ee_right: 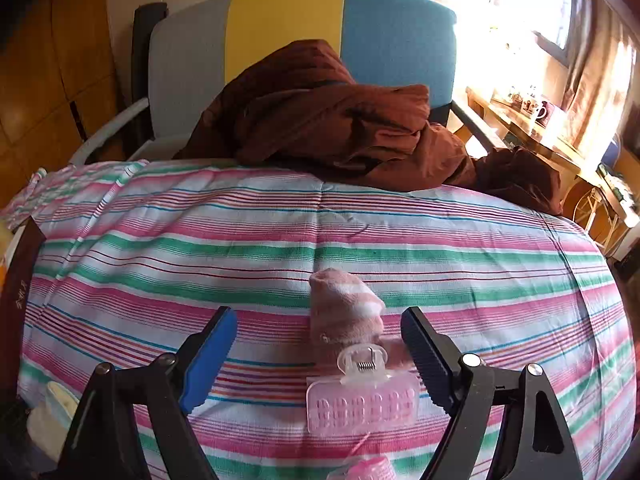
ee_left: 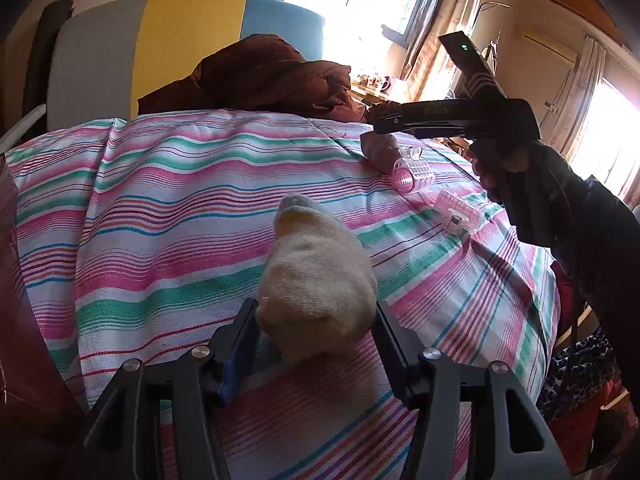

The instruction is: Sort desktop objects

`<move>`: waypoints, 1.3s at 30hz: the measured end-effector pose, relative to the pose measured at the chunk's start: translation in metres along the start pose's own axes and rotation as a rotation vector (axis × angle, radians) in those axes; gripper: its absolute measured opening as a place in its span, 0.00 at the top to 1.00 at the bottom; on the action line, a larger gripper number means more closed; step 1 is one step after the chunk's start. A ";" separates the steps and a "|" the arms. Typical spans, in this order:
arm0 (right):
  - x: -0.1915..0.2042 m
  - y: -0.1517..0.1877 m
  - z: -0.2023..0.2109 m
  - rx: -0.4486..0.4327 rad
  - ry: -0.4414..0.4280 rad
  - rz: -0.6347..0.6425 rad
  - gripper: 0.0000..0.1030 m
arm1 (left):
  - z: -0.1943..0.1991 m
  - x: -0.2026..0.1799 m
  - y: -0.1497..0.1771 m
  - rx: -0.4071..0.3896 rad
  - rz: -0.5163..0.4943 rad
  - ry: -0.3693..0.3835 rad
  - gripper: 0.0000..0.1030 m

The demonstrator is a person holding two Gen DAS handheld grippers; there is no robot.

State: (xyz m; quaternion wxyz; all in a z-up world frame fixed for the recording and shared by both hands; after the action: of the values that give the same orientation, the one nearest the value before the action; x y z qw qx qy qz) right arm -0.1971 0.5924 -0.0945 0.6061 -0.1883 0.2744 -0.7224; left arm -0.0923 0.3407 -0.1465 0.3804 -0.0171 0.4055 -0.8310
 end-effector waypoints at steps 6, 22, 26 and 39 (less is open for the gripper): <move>-0.001 0.003 -0.034 0.085 0.057 0.028 0.36 | -0.001 0.000 0.000 0.001 0.001 0.003 0.44; 0.003 0.034 0.038 -0.012 0.011 -0.057 0.66 | 0.001 0.001 -0.002 -0.003 0.028 0.023 0.42; 0.012 0.046 0.061 -0.057 -0.027 -0.085 0.66 | 0.006 0.003 -0.005 -0.007 0.067 0.015 0.42; 0.045 0.086 0.136 -0.231 -0.219 -0.232 0.66 | 0.003 -0.006 -0.018 0.020 0.009 -0.097 0.32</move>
State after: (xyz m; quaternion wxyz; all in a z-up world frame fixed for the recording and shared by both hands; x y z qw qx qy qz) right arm -0.0571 0.5158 -0.0449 0.5197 -0.3644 0.2642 -0.7262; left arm -0.0982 0.3491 -0.1308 0.4034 -0.0519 0.3783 -0.8315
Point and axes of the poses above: each gripper's, at about its wrist camera, not at the fingertips, and z roughly against the way its jaws point, x to its left, y to its underside, the point moved 9 cm from there along -z, roughly the way its jaws point, and after that the axes turned 1 degree about z, right-handed, at the moved point
